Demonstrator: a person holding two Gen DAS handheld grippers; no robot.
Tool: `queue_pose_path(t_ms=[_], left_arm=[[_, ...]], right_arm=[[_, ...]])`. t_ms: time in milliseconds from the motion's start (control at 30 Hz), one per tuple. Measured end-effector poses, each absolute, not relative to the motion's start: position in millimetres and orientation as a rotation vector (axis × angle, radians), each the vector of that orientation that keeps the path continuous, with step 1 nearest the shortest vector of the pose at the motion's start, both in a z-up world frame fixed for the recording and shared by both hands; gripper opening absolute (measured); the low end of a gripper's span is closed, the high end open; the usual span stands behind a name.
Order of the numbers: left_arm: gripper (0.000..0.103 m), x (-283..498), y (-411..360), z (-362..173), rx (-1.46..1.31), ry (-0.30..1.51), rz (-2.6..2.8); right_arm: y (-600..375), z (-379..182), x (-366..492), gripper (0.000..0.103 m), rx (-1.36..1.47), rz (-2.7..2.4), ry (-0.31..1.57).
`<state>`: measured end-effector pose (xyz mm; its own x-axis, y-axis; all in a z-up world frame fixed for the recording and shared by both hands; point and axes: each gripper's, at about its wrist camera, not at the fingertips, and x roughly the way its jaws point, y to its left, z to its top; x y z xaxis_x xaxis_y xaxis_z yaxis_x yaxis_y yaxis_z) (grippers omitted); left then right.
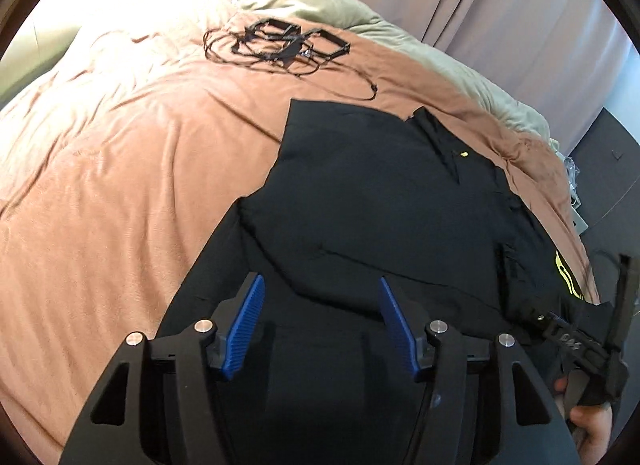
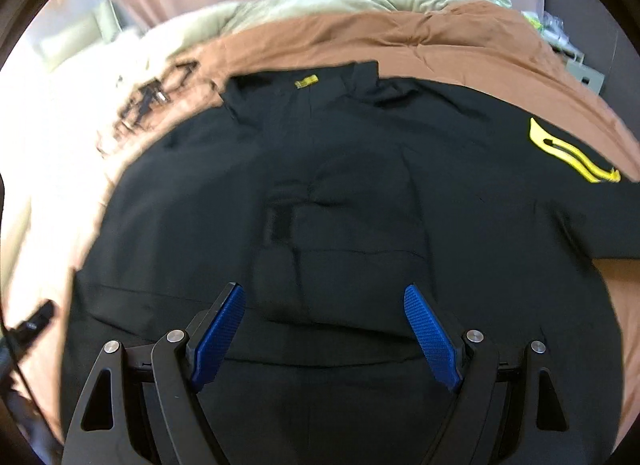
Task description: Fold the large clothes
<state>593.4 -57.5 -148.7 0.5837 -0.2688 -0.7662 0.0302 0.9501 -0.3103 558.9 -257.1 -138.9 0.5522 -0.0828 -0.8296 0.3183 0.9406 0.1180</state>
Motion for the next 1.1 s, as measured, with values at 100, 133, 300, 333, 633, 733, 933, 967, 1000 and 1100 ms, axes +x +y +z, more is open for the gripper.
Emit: queue_pose_path(t_ms=[100, 133, 300, 333, 633, 733, 933, 967, 1000, 1100], left_arm=[[0.053, 598.6, -46.4, -155.8, -0.291, 0.946, -0.156], [0.053, 599.9, -42.8, -157.9, -0.296, 0.949, -0.149], [0.043, 603.1, -30.8, -165.6, -0.329, 0.959, -0.132], [0.043, 603.2, -29.5, -166.8, -0.325, 0.96, -0.126], [0.043, 598.3, -31.2, -164.1, -0.322, 0.957, -0.132], [0.043, 598.6, -32.6, -163.3, -0.327, 0.955, -0.134], [0.043, 601.8, -40.2, -163.4, -0.336, 0.959, -0.137], [0.043, 602.7, -41.1, -163.7, -0.335, 0.961, -0.137], [0.043, 603.7, -41.7, -164.5, -0.334, 0.964, -0.137], [0.043, 606.6, -42.5, -166.8, -0.327, 0.972, -0.13]], right_arm=[[-251.1, -150.6, 565.1, 0.082, 0.157, -0.291, 0.996], [-250.3, -153.9, 567.1, 0.082, 0.145, -0.288, 1.006], [-249.8, -157.1, 569.8, 0.074, 0.134, -0.26, 1.019], [-253.2, -156.3, 570.1, 0.07, 0.148, -0.26, 1.013], [-356.0, -124.5, 524.5, 0.029, 0.385, -0.511, 0.905], [-382.3, -123.4, 505.1, 0.03, 0.478, -0.49, 0.903], [-351.6, -108.4, 506.4, 0.089, 0.398, -0.399, 0.86], [-343.1, -107.8, 511.2, 0.089, 0.379, -0.376, 0.858], [-331.9, -107.2, 515.9, 0.09, 0.353, -0.353, 0.854], [-301.3, -113.6, 543.8, 0.09, 0.26, -0.327, 0.895]])
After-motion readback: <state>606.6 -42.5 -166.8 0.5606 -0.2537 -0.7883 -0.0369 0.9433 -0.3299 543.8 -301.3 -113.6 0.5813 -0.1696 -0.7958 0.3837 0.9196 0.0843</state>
